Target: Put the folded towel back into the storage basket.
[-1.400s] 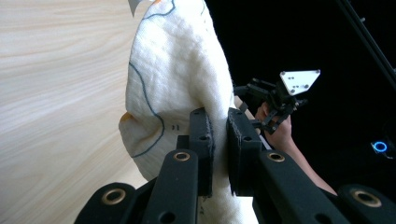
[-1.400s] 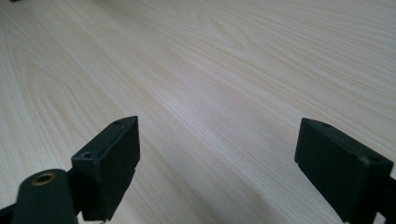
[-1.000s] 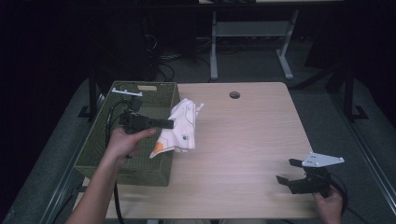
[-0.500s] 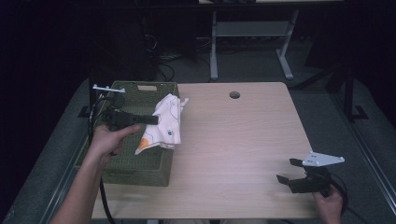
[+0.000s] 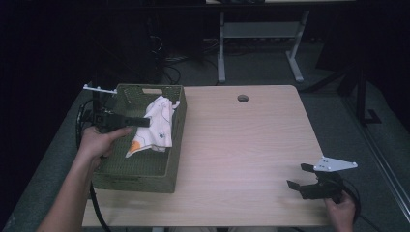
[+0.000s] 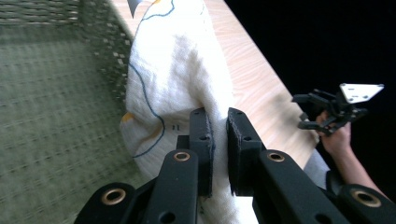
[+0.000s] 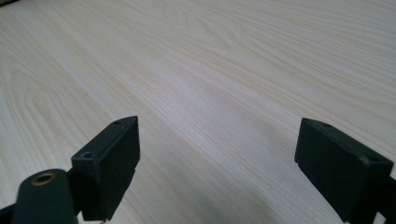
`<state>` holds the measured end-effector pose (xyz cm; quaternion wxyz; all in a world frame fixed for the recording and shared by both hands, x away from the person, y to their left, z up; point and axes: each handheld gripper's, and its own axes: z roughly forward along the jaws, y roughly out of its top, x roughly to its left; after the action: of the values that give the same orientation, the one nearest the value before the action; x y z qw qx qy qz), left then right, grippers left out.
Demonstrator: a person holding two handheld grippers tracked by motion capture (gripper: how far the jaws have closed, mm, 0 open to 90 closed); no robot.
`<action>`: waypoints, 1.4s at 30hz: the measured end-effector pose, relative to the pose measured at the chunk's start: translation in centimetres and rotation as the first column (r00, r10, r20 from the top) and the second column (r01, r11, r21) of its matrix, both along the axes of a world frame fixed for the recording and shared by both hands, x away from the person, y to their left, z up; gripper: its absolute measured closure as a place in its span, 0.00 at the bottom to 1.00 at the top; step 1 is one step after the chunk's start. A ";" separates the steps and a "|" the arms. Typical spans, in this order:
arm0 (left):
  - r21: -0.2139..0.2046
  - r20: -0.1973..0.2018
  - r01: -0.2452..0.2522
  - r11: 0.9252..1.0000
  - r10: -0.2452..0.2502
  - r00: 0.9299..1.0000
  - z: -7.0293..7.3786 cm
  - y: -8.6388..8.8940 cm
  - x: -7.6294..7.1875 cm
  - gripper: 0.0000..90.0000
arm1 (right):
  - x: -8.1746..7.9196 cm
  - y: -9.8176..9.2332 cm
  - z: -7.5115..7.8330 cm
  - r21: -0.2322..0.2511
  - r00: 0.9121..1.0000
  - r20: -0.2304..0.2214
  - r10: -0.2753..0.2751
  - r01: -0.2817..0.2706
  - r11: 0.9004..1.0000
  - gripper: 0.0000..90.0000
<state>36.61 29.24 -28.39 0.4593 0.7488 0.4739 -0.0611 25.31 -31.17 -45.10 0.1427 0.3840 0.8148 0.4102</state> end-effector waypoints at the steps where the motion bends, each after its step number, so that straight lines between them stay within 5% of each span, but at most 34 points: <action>1: 0.007 0.004 -0.009 1.000 0.009 1.000 0.1 0.4 0.0 0.92 | 0.0 0.0 0.0 0.001 1.000 -0.001 -0.002 0.002 1.000 0.15; 12: 0.166 0.033 -0.052 0.985 0.047 0.998 0.5 1.2 0.4 0.91 | 0.1 -0.2 0.0 0.000 1.000 0.000 -0.004 0.004 1.000 0.15; 23: 0.320 0.033 -0.073 0.944 0.066 0.997 -0.8 1.0 1.4 0.91 | 0.1 -0.5 0.0 0.005 1.000 0.008 -0.007 0.007 1.000 0.15; 29: 0.351 0.020 -0.075 0.933 0.072 0.997 -2.0 0.8 2.0 0.91 | 0.2 -0.5 0.0 0.006 1.000 0.005 -0.007 0.007 1.000 0.15; 32: 0.399 0.013 -0.074 0.914 0.075 0.997 -2.9 0.6 2.4 0.91 | 0.1 -0.5 0.0 0.006 1.000 0.004 -0.010 0.010 1.000 0.15; 36: 0.415 0.002 -0.066 0.907 0.072 0.997 -3.6 0.5 2.7 0.91 | 0.1 -0.5 0.0 0.005 1.000 0.004 -0.010 0.010 1.000 0.15; 37: 0.445 0.001 -0.060 0.894 0.067 0.998 -4.0 0.2 2.9 0.91 | 0.2 -0.4 0.0 0.002 1.000 0.002 -0.008 0.008 1.000 0.15; 38: 0.445 0.001 -0.060 0.894 0.067 0.998 -4.0 0.2 2.9 0.91 | 0.2 -0.4 0.0 0.002 1.000 0.002 -0.008 0.008 1.000 0.15; 40: 0.482 -0.009 -0.027 0.876 0.035 0.999 -4.8 -0.4 3.1 0.91 | 0.2 -0.4 0.0 0.000 1.000 0.003 -0.008 0.008 1.000 0.15; 42: 0.488 -0.012 -0.021 0.872 0.031 0.999 -5.0 -0.5 3.2 0.91 | 0.2 -0.4 0.0 0.000 1.000 0.003 -0.007 0.007 1.000 0.15</action>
<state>39.78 28.70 -33.37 0.2517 0.8335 0.4883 0.0591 25.47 -31.62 -45.12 0.1457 0.3863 0.8132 0.4103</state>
